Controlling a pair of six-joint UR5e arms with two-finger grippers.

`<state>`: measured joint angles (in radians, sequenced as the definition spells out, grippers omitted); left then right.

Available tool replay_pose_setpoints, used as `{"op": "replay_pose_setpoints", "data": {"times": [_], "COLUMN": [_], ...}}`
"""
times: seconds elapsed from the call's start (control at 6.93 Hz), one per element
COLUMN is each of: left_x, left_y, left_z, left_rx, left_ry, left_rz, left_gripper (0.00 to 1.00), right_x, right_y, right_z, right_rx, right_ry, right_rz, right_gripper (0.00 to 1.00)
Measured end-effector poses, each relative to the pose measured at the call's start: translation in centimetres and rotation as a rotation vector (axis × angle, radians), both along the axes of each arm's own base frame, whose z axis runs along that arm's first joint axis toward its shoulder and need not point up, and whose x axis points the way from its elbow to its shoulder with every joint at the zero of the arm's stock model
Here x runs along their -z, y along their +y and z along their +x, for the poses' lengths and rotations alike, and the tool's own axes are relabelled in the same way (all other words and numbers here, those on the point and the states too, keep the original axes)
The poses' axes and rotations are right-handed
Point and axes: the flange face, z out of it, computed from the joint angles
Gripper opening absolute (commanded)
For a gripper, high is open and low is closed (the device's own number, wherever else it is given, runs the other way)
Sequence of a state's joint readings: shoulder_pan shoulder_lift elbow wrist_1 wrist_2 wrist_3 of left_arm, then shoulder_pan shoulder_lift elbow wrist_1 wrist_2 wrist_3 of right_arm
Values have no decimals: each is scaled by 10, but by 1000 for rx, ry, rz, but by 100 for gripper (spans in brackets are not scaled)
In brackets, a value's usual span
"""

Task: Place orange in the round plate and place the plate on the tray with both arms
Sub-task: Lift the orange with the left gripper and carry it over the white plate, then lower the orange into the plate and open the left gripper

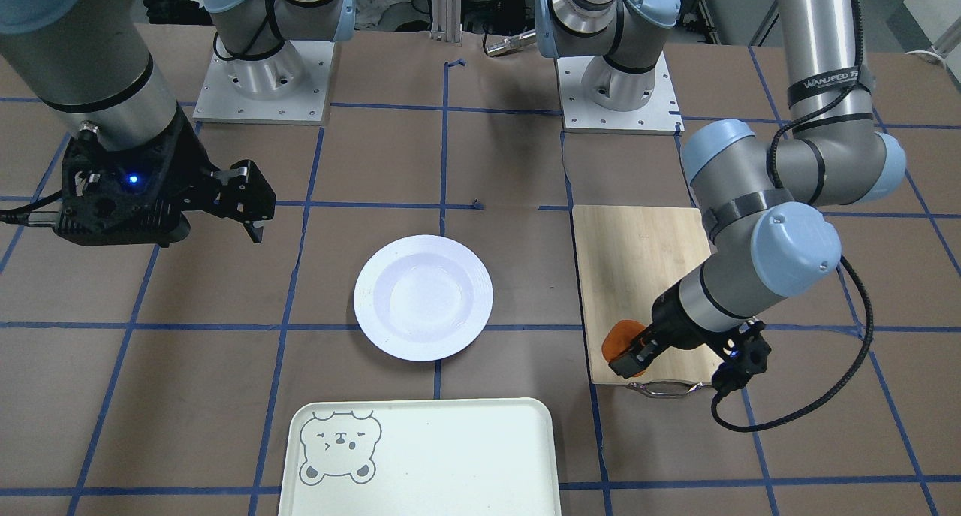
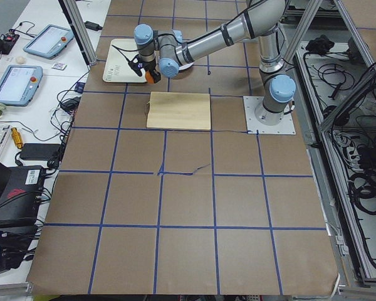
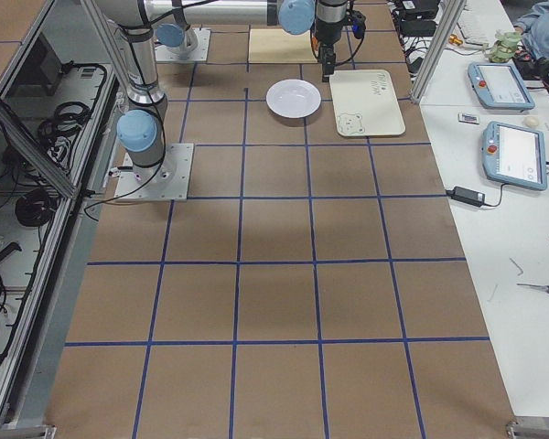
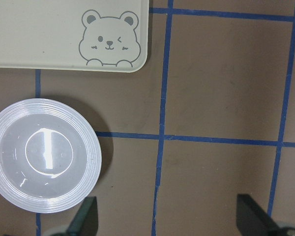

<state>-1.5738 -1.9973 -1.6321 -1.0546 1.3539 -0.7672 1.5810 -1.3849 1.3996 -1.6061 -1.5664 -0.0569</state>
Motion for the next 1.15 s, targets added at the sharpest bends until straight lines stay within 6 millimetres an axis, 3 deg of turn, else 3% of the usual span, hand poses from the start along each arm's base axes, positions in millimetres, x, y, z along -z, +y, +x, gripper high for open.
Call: {"op": "replay_pose_setpoints", "data": {"times": [0.14, 0.43, 0.58, 0.87, 1.01, 1.15], "left_x": [2, 12, 21, 36, 39, 40], "left_y": [11, 43, 59, 75, 77, 78], "left_z": [-49, -129, -155, -177, -181, -183], "left_rx": [0, 20, 33, 50, 51, 47], "left_ry": [10, 20, 17, 17, 19, 20], "left_rz": [-4, 30, 52, 75, 78, 79], "left_gripper": [1, 7, 10, 33, 78, 100], "right_x": [2, 2, 2, 3, 3, 3], "right_y": [1, 1, 1, 1, 1, 1], "right_z": [0, -1, -1, -1, -1, -1], "right_rx": [1, 2, 2, 1, 1, 1], "right_ry": [0, 0, 1, 1, 1, 1], "right_rz": [2, 4, 5, 7, 7, 6], "right_gripper": [100, 100, 100, 100, 100, 100]}}
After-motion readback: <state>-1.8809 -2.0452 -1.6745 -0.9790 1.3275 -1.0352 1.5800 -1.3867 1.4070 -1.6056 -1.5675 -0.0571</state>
